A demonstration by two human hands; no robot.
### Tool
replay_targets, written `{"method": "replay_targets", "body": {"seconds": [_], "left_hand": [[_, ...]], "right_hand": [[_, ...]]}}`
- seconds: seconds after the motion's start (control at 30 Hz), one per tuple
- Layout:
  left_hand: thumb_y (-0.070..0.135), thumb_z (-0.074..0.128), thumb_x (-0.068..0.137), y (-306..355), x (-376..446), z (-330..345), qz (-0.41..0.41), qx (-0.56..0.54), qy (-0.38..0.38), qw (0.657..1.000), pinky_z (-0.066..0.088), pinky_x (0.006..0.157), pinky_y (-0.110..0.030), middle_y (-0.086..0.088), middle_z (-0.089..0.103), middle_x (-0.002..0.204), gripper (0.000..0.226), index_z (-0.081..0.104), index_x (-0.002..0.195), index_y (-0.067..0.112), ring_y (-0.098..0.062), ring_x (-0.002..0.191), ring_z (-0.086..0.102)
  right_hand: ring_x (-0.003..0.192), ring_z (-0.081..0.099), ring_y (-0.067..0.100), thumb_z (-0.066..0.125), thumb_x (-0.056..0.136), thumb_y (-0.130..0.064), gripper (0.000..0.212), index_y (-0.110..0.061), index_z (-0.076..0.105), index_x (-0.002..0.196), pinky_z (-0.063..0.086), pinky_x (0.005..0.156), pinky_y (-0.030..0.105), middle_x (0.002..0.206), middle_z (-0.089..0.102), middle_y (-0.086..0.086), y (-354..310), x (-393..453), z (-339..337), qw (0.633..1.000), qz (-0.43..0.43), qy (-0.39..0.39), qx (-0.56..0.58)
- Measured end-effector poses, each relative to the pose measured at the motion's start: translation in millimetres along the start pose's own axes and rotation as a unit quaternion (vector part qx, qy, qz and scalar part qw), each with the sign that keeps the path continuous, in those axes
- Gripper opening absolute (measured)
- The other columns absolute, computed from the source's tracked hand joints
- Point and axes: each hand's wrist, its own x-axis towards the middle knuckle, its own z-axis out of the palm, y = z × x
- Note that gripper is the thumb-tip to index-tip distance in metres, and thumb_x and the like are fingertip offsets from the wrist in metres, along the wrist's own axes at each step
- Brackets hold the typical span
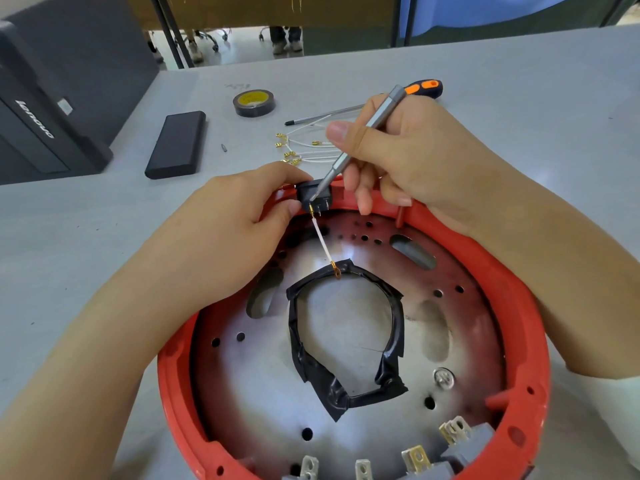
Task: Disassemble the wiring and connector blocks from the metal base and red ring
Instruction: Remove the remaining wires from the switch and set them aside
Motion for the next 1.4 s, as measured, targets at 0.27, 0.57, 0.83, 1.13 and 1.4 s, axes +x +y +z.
{"method": "replay_targets", "body": {"seconds": [0.27, 0.57, 0.83, 1.13, 1.4], "left_hand": [[0.03, 0.047, 0.093, -0.6, -0.1, 0.1, -0.003, 0.0, -0.002, 1.0, 0.033, 0.065, -0.004, 0.025, 0.057, 0.083, 0.027, 0.054, 0.115, 0.042, 0.001, 0.076, 0.051], [0.03, 0.047, 0.092, -0.7, -0.2, -1.2, -0.002, -0.011, -0.004, 1.0, 0.036, 0.073, -0.01, 0.02, 0.062, 0.091, 0.026, 0.055, 0.114, 0.042, -0.007, 0.084, 0.053], [0.029, 0.047, 0.093, -0.6, -0.4, -1.2, 0.001, -0.009, -0.005, 1.0, 0.037, 0.072, -0.009, 0.019, 0.062, 0.087, 0.025, 0.056, 0.114, 0.04, -0.005, 0.081, 0.054], [0.029, 0.048, 0.093, -0.6, 0.9, -1.3, 0.002, -0.001, -0.002, 1.0, 0.032, 0.065, -0.003, 0.025, 0.056, 0.082, 0.026, 0.055, 0.115, 0.041, 0.005, 0.076, 0.051], [0.03, 0.047, 0.093, -1.0, 0.5, -1.2, 0.0, -0.006, -0.003, 1.0, 0.032, 0.063, -0.007, 0.025, 0.057, 0.081, 0.026, 0.055, 0.114, 0.042, 0.008, 0.078, 0.051]], "right_hand": [[0.04, 0.055, 0.018, 0.055, 0.097, -0.022, 0.03, -0.013, 0.048, 0.069, 0.032, 0.035, 0.008, 0.052, 0.06, 0.001, -0.3, 0.3, 1.0, 1.0, -0.002, -0.022, -0.009], [0.039, 0.053, 0.014, 0.053, 0.098, -0.023, 0.037, -0.013, 0.05, 0.062, 0.029, 0.033, 0.012, 0.054, 0.056, 0.006, -0.1, 2.0, -1.4, 0.999, 0.005, -0.045, -0.009], [0.04, 0.052, 0.017, 0.054, 0.097, -0.022, 0.035, -0.011, 0.05, 0.065, 0.029, 0.034, 0.014, 0.053, 0.056, 0.006, -0.8, -0.1, -1.3, 0.999, 0.004, -0.048, -0.007], [0.042, 0.056, 0.019, 0.054, 0.097, -0.021, 0.028, -0.014, 0.046, 0.071, 0.031, 0.034, 0.011, 0.053, 0.059, 0.001, -1.2, -0.7, 1.5, 1.0, -0.005, -0.012, -0.009], [0.039, 0.052, 0.017, 0.054, 0.097, -0.021, 0.033, -0.013, 0.047, 0.066, 0.031, 0.035, 0.009, 0.052, 0.057, 0.002, -0.7, 1.2, -0.2, 0.999, -0.002, -0.035, -0.003]]}}
